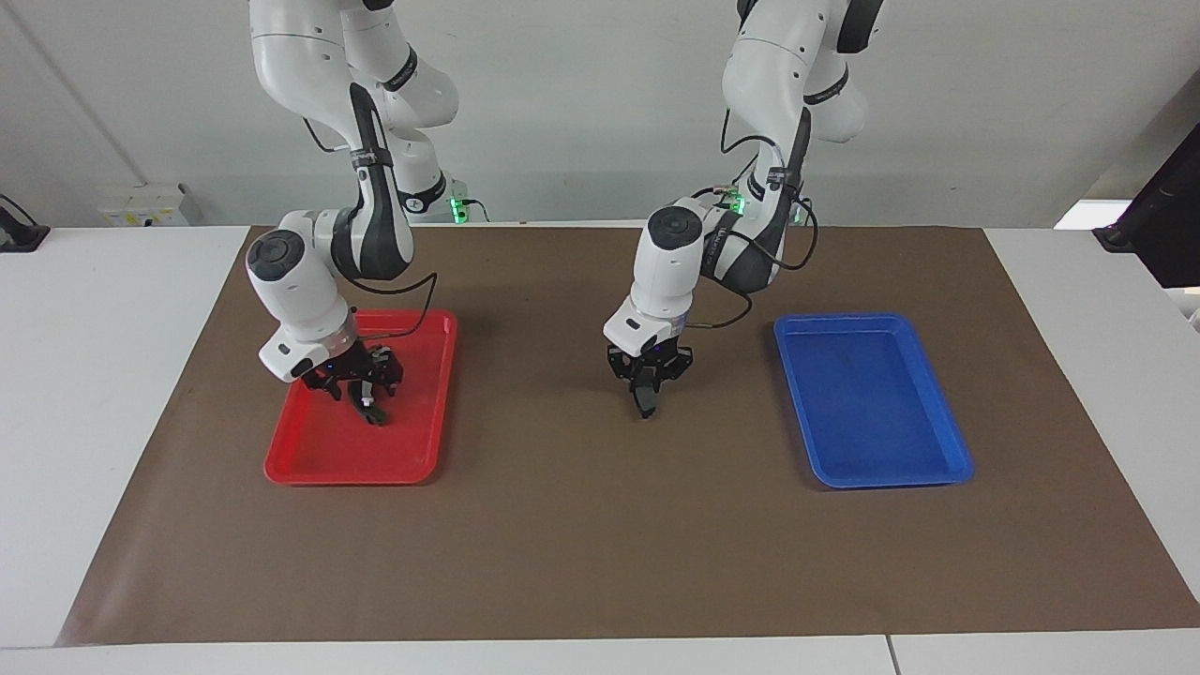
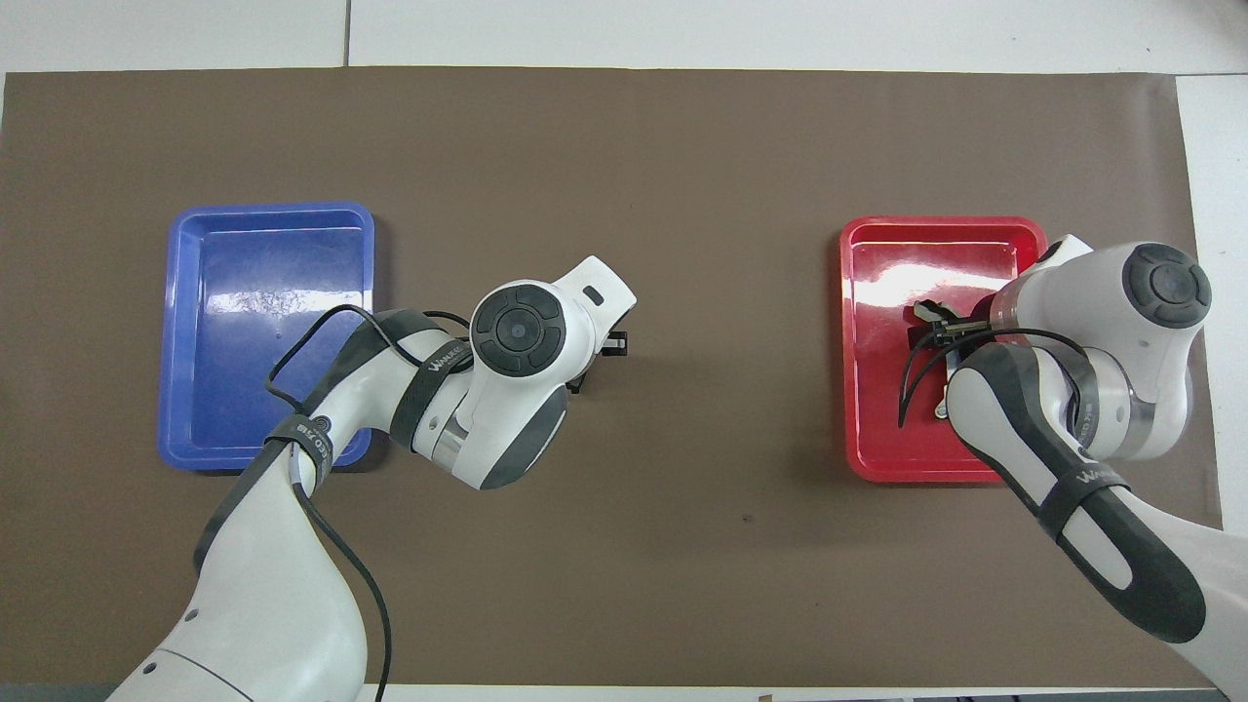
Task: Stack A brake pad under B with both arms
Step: 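Place the small pad mid-table with the left gripper while the right gripper grasps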
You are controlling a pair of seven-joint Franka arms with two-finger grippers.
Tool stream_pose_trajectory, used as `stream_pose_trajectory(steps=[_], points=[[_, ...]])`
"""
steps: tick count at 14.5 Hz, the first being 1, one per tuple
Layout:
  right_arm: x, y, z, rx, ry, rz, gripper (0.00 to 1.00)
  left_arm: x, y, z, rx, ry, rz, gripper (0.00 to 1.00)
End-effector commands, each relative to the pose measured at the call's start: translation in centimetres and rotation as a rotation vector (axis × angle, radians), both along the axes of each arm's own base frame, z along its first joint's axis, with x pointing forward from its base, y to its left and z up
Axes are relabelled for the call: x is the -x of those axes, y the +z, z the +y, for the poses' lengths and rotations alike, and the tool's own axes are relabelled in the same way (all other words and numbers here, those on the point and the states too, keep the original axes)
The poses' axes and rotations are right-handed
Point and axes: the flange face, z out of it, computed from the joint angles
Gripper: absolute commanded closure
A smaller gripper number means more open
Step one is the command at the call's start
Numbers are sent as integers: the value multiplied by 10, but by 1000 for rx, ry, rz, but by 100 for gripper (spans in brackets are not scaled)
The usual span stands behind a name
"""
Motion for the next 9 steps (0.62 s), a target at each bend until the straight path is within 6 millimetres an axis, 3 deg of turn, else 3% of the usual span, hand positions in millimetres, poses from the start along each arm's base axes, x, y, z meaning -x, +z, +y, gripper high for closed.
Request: stream_pose_trajectory(steps=[1,3,4,5,7,8,9], points=[[7,0,0,-16,29,10,34,2,-7,-8,12,3,-7,95],[10,-3,0,-16,53,17,72,5,-12,-7,8,-2,-3,90],[11,-3,1,-16,52,18,95,4,-12,-4,4,3,1,85],[10,-3,0,-15,52,18,100,4,-12,-4,1,6,5,74],[5,2,1,-17,46,32,100,-1,-6,1,4,18,2,22],[-1,11,2,-18,38,40,100,-5,0,6,7,25,-4,0],[-8,22,4,-20,32,51,100,-12,11,17,11,45,-9,1]])
